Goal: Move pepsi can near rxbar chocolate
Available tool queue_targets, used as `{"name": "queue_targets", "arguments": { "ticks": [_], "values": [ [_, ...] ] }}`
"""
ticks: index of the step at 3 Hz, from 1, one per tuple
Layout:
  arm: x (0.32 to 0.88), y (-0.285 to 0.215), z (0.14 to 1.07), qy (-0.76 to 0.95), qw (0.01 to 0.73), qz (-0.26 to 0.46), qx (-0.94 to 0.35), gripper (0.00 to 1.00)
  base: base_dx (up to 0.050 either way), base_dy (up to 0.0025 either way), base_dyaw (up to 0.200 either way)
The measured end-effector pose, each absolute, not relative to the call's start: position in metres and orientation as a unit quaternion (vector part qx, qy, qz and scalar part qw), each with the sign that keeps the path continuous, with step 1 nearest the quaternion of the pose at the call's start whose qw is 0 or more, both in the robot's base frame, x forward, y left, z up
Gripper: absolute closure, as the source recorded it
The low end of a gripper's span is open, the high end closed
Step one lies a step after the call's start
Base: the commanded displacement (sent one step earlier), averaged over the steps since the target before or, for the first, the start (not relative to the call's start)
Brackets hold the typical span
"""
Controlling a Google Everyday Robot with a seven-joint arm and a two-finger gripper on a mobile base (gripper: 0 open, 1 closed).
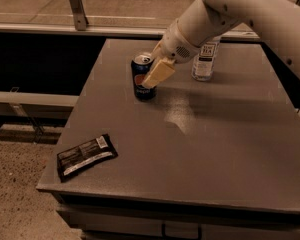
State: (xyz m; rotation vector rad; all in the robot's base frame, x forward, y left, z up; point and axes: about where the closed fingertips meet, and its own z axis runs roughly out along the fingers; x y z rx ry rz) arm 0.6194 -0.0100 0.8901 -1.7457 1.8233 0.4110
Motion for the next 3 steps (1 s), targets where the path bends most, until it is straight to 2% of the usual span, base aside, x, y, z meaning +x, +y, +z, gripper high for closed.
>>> {"name": "queue_targets", "arguments": {
  "ticks": [1,2,3],
  "values": [
    [0.6181,-0.0066,0.8933,0.677,0.293,0.173,-0.653,0.52,0.0,0.0,0.0],
    [0.6174,-0.0058,0.8927,0.674,0.293,0.187,-0.652,0.5,0.0,0.0,0.0],
    [0.6165,-0.0054,0.8933,0.673,0.292,0.193,-0.651,0.68,0.0,0.0,0.0]
  ]
}}
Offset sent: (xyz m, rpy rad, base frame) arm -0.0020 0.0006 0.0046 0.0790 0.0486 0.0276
